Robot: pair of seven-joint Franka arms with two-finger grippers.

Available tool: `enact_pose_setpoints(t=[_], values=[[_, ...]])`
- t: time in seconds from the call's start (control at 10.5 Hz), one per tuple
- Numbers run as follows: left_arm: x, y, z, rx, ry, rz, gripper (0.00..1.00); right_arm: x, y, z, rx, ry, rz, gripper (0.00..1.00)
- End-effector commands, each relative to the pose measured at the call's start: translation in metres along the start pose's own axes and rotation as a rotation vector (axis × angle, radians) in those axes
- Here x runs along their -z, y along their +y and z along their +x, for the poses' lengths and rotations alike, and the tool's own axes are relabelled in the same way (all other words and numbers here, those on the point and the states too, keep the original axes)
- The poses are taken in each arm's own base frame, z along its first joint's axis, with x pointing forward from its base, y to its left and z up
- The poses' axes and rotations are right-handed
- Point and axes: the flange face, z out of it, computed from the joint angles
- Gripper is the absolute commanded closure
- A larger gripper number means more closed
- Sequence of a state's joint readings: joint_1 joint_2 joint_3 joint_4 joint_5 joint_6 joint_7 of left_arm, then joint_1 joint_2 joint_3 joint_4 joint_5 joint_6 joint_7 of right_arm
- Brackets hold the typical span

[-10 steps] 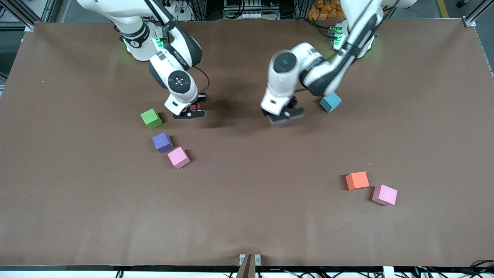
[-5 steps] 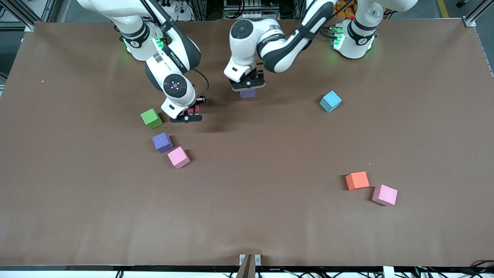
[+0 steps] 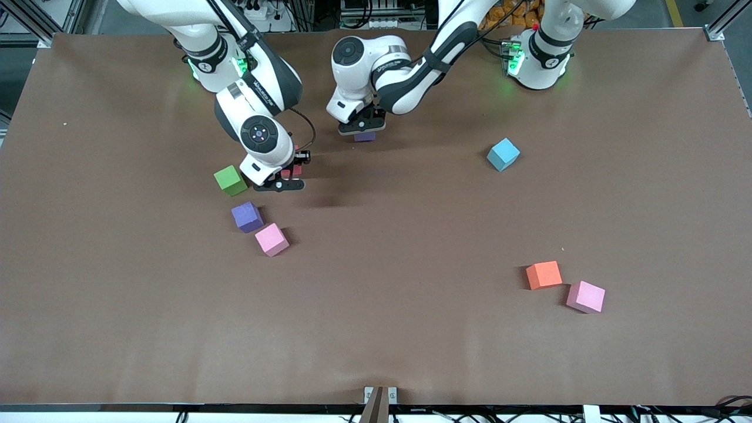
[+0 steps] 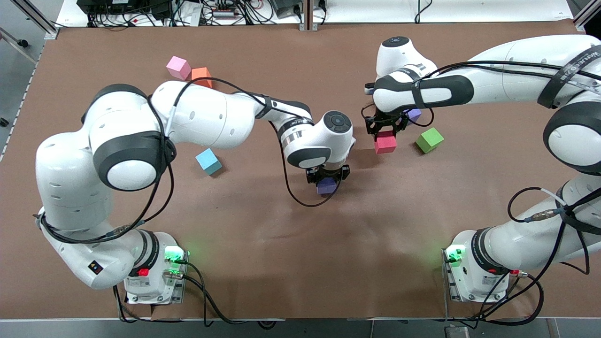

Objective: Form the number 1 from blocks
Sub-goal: 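Carry the blue cube to the table center with the left gripper and release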

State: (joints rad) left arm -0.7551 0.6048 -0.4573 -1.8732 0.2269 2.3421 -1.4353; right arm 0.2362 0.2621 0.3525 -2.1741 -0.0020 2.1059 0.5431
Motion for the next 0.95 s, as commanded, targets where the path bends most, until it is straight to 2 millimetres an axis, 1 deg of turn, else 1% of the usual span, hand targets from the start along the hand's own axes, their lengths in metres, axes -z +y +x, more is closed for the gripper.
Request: enact_pose_setpoints(t=[0.0, 0.29, 0.38, 0.48, 0.67, 0.76, 0.86], values=[[-0.003, 0.008, -0.012, -0.012, 0.023, 0.018, 1.0, 0.002, -0.004, 0.006, -0.014, -0.016, 0.016, 1.0], [-0.018, 0.007, -0.012, -0.084, 0.066, 0.046, 1.0, 0.002, -0.008, 0.007, -0.018, -0.015, 0.02, 1.0], [-0.02, 0.008, -0.018, -0.118, 0.082, 0.051, 1.0, 0.003, -0.01, 0.008, -0.016, -0.013, 0.021, 1.0], [-0.02, 0.008, -0.018, -0.151, 0.086, 0.052, 1.0, 0.001, -0.012, 0.008, -0.014, -0.016, 0.022, 1.0], [-0.02, 0.008, -0.018, -0.155, 0.088, 0.051, 1.0, 0.004, -0.014, 0.01, -0.017, -0.012, 0.025, 1.0], [-0.02, 0.008, -0.018, -0.157, 0.088, 0.051, 0.96, 0.004, -0.015, 0.01, -0.029, -0.012, 0.026, 1.0], [-0.02, 0.008, -0.018, -0.155, 0.088, 0.051, 0.08, 0.003, -0.017, 0.011, -0.036, -0.014, 0.027, 1.0]])
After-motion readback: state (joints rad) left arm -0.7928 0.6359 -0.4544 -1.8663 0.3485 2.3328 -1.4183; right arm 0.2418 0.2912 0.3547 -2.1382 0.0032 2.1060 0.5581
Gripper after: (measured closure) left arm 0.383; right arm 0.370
